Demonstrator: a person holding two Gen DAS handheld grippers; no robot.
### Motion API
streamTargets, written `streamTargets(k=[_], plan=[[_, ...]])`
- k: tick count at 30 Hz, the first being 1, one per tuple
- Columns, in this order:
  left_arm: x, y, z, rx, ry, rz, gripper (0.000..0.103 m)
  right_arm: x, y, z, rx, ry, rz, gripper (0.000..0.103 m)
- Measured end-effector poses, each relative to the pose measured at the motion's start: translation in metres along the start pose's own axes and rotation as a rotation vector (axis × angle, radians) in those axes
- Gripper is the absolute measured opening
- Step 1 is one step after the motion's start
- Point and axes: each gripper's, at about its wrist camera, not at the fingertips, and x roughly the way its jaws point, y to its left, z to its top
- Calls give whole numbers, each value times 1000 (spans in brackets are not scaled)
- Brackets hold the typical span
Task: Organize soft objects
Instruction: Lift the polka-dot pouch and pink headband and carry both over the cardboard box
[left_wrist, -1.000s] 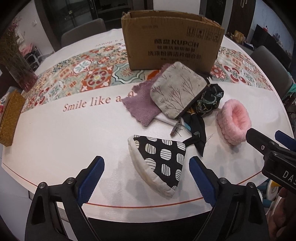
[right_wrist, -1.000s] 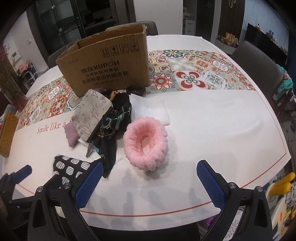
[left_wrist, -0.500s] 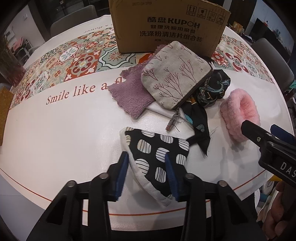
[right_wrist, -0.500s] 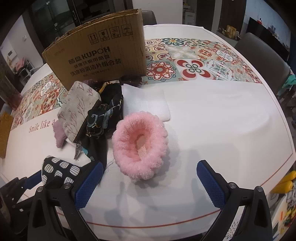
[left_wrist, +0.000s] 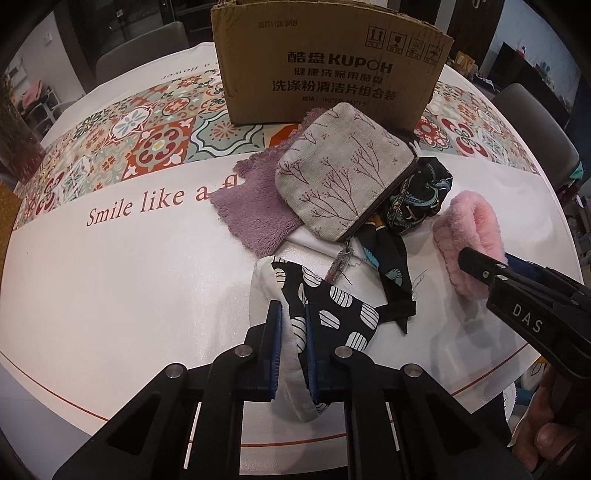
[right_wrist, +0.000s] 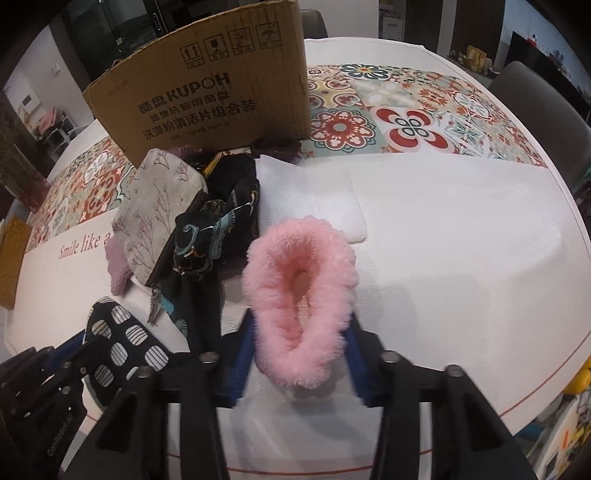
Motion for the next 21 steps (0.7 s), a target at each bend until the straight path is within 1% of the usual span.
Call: streamTargets(k=[2, 4, 10, 21], plan=[[-2, 1, 0, -2, -7, -2, 13, -4, 2, 0, -8, -15, 1, 27], [-6, 1, 0, -2, -17, -3, 13, -8, 3, 0, -7, -26, 8, 24], [-24, 1, 0, 8, -74, -10, 13, -31, 9, -1, -30, -92, 8, 23], [-60, 6, 3, 11, -190, 7, 13, -69, 19, 5, -70, -187, 1, 23]])
